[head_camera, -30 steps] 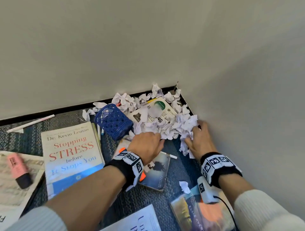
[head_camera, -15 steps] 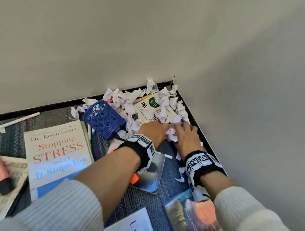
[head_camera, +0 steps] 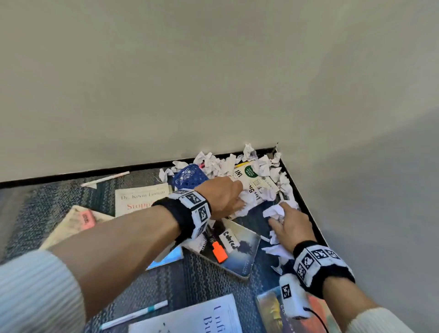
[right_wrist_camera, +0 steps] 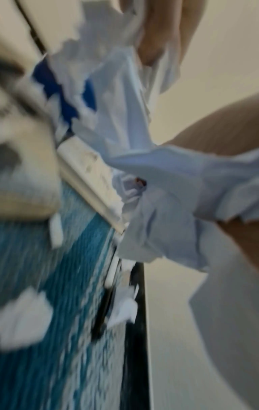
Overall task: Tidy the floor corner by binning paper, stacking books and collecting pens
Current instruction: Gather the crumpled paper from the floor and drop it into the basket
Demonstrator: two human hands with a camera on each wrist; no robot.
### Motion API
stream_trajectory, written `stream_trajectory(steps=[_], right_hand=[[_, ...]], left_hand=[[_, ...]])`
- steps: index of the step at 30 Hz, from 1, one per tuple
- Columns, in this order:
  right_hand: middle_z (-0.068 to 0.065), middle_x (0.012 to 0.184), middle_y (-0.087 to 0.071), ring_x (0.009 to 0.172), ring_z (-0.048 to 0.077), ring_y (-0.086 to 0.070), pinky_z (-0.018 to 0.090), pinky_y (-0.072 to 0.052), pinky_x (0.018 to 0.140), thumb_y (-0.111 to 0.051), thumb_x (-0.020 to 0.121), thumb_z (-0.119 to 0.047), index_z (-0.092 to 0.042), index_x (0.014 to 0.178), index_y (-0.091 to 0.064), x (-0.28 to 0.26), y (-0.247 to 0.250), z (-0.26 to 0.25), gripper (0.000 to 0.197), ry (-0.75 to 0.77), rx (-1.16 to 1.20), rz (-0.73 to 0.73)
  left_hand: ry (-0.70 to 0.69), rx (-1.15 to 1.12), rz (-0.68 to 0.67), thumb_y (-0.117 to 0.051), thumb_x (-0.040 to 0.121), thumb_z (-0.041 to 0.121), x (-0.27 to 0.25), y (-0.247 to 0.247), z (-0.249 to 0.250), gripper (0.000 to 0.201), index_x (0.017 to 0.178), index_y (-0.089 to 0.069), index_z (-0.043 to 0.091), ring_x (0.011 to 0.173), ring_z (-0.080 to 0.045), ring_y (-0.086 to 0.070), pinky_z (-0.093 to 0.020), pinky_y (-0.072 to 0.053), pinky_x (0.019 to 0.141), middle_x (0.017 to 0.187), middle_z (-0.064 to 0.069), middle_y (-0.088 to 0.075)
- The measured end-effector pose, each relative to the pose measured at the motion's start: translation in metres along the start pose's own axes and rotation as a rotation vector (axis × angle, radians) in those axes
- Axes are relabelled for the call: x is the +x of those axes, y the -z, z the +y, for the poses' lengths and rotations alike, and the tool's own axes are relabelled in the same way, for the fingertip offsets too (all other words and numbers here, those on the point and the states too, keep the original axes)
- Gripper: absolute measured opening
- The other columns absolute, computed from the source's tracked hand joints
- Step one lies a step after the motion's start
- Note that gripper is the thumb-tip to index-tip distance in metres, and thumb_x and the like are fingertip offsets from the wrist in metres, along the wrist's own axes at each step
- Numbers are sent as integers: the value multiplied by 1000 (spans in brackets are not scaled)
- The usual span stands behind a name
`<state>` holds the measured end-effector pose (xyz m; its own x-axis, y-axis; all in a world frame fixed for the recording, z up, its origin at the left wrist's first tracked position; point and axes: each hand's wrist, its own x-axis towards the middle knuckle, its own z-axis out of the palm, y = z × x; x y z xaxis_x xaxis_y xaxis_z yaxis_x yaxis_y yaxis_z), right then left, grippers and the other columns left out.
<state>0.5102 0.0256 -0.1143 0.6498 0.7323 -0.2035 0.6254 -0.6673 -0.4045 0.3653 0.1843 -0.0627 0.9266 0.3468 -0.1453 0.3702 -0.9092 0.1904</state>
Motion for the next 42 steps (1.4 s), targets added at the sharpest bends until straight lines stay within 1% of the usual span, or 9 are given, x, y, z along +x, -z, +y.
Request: stream_trajectory(steps=[10,14,17,21,24,29,34,39,42], right_hand=[[20,110,-67,104,37,-59,39,-46,88,-60,89,-26,-10,118,-60,-20,54,-110,33,73,181,118],[17,108,-68,101,37,-59,38,-48,84,-60,88,-27,-15,115,-61,-34,68,-130,30,80,182,157],[17,105,-69,99,38,-60,37,-48,82,-59,89,-26,-16,116,-60,-50,74,-126,29,28,141,236],[11,86,-67,89,36,-60,32,-38,70,-57,89,-28,-16,105,-59,-90,91,-108,20,-111,108,327],[7,76,-66,82,35,-61,33,-40,66,-59,87,-36,-16,92,-57,-140,105,-91,21,-231,99,409],[11,91,-67,89,34,-59,35,-40,70,-61,82,-35,-20,91,-56,-257,126,-67,18,-369,-17,375],[1,76,-62,73,23,-57,37,-46,65,-60,82,-34,-22,80,-53,-375,166,-41,14,-493,-79,486],[-9,64,-58,62,7,-53,25,-39,56,-62,77,-28,-26,71,-51,-467,193,-13,14,-577,-59,578],[-11,68,-64,65,3,-57,21,-39,57,-64,79,-26,-27,73,-57,-508,194,21,9,-625,-26,611]], left_hand=[[-105,139,-72,-48,97,34,-83,121,18,34,108,-58,3,91,-34,-59,-30,-37,66,102,-20,-64],[-107,154,-31,-47,98,36,-94,137,8,35,109,-57,4,78,-30,-51,-29,-36,64,102,-19,-63],[-117,59,59,-46,96,35,-82,133,4,31,100,-53,5,70,-28,-46,-31,-37,62,86,-16,-56],[-205,-57,146,-44,96,31,-62,123,28,21,87,-41,12,71,-29,-49,-31,-34,61,78,-9,-47],[-353,-138,179,-45,94,30,-59,117,71,21,83,-38,13,73,-32,-51,-32,-33,62,80,-15,-53],[-702,-227,116,-47,92,28,-89,103,170,19,81,-40,15,72,-34,-50,-32,-28,62,71,-10,-50],[-962,-388,39,-49,91,33,-133,105,268,27,73,-34,20,58,-26,-42,-33,-33,58,59,2,-39],[-1060,-520,-4,-49,92,37,-181,106,348,30,70,-35,21,62,-27,-44,-33,-33,56,67,-1,-46],[-1078,-381,-34,-46,93,37,-204,89,397,32,68,-38,20,64,-26,-46,-32,-28,50,67,0,-44]])
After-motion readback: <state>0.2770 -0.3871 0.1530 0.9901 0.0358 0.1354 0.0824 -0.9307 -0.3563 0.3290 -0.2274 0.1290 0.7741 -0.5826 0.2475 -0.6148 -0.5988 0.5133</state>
